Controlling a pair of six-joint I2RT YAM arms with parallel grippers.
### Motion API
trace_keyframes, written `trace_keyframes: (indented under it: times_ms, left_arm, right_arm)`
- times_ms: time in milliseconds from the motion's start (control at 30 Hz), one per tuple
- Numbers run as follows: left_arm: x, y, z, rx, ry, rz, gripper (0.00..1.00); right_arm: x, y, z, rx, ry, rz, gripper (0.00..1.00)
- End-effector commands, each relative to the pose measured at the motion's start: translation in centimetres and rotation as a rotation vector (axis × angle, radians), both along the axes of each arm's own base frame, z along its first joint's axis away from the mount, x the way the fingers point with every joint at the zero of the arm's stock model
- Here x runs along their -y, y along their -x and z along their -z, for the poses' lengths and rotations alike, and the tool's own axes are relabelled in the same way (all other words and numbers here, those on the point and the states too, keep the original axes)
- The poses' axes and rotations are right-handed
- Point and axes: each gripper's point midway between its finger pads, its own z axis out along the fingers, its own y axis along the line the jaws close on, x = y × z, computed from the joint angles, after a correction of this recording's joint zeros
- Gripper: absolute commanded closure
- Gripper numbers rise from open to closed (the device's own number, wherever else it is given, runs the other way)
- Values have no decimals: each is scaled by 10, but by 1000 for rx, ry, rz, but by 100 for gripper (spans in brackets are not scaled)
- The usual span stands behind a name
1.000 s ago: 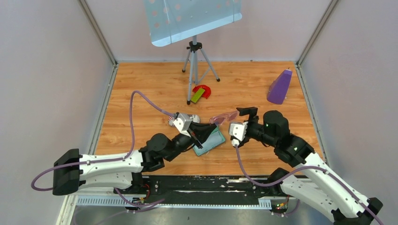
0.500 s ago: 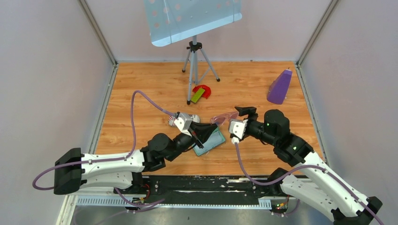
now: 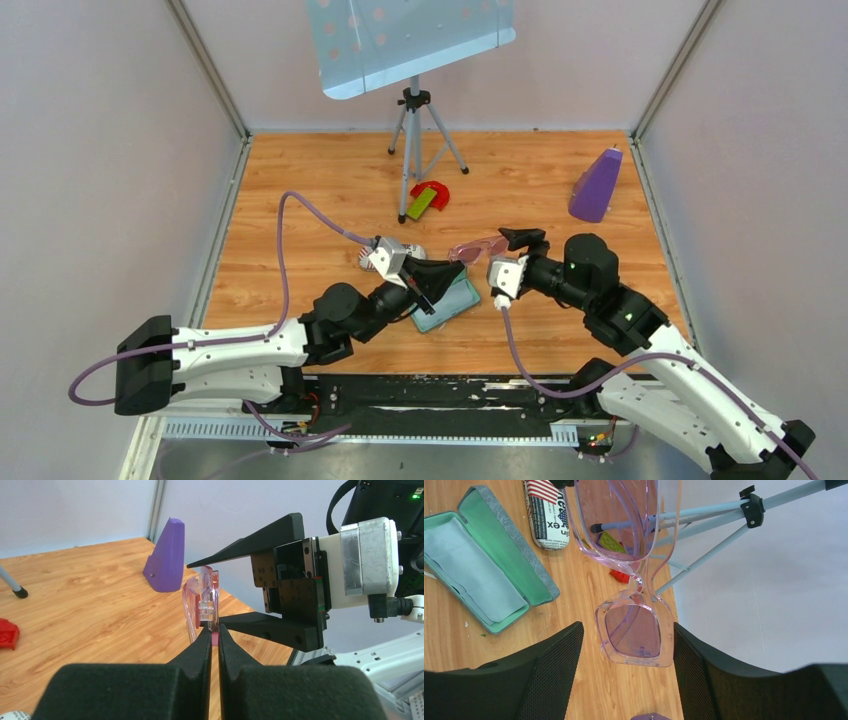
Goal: Organize the sunglasses
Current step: Fold the sunglasses at the center of the board.
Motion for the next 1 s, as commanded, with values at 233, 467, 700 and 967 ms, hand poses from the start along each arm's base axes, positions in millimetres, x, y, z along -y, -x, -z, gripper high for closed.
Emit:
trace_keyframes:
  times_ms: [233,467,700,967]
  left_arm:
    - [2,-3,-23,-12,78,-14,100]
    - [1,-4,-25,-23,93,-16,100]
    - [1,-5,-23,-37,92,-24,100]
    - [4,-5,-22,-46,100,-19,100]
  right_arm:
    - [-9,12,-35,124,-48,-74,32]
    - [-10,13,-33,136,-25,-85,40]
    - [-8,12,-41,163,-30,-77,42]
    - [-7,12,-47,184,-26,-74,39]
